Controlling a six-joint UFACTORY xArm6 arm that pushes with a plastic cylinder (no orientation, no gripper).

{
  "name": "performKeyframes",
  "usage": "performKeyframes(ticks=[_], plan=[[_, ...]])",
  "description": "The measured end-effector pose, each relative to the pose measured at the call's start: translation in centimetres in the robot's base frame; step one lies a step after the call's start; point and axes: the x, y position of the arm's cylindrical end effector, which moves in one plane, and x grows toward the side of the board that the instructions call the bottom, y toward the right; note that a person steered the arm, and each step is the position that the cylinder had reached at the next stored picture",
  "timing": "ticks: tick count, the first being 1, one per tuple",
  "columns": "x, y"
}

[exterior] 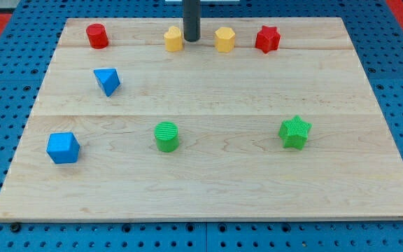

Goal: Move away from the yellow heart

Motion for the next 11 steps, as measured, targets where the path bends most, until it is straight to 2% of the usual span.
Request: performKeyframes(ticks=[1,2,3,4,5,6,10,11], plan=[[-0.3,-0.3],[1.5,2.2],[1.9,-0.9],[2.0,-0.9],[5.9,1.1],[9.3,-1.8],[8.9,-2.2],[10.7,-2.2]])
